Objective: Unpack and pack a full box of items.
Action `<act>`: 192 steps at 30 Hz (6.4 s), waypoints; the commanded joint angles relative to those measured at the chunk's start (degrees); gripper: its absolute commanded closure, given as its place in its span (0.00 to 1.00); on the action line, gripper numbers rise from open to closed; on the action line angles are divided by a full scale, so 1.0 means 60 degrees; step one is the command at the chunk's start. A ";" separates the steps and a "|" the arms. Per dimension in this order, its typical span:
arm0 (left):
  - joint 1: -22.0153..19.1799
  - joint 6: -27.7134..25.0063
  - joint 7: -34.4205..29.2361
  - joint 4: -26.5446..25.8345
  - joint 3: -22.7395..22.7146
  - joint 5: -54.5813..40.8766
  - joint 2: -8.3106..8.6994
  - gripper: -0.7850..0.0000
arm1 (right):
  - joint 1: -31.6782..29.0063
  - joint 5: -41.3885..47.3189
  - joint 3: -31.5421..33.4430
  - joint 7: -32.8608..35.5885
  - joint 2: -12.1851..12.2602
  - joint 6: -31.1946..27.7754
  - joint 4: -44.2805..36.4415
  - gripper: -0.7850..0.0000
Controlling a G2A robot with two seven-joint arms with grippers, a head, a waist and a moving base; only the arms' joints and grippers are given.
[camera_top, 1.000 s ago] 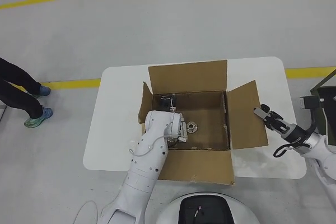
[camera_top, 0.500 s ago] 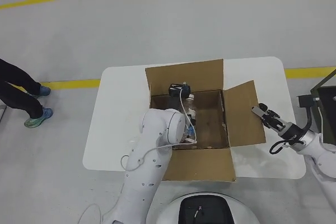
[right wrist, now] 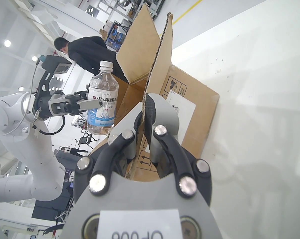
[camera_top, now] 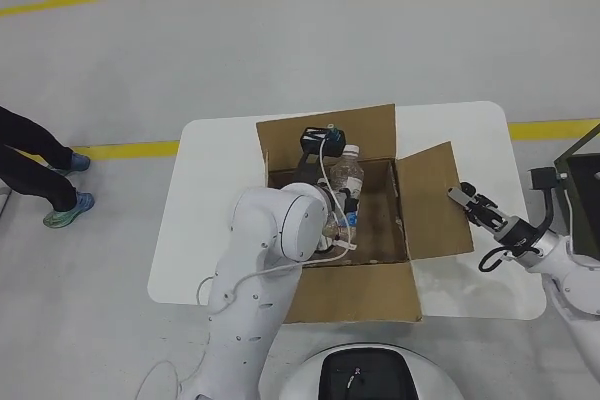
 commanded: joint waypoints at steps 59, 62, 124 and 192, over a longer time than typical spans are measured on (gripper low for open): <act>0.1215 -0.1363 0.0362 -0.2618 -0.3533 0.1712 0.0848 1.00 | -0.1681 -0.1539 0.3019 -0.1478 0.0179 -0.0172 -0.3186 0.64; 0.1633 -0.1779 0.0343 -0.2490 -0.3658 0.1857 0.0920 1.00 | -0.1738 -0.2255 0.2798 -0.1614 0.0163 -0.0157 -0.3621 1.00; 0.2511 -0.3683 0.1934 0.2327 -0.3710 0.1996 0.1447 0.00 | 0.2026 -0.8402 -0.3279 0.1825 -0.0262 0.4509 -0.3623 1.00; 0.3301 -0.3071 0.2339 -0.1850 -0.3788 0.1458 0.1652 0.00 | 0.6463 -0.9029 -0.8622 0.2928 -0.2596 1.1416 0.1270 1.00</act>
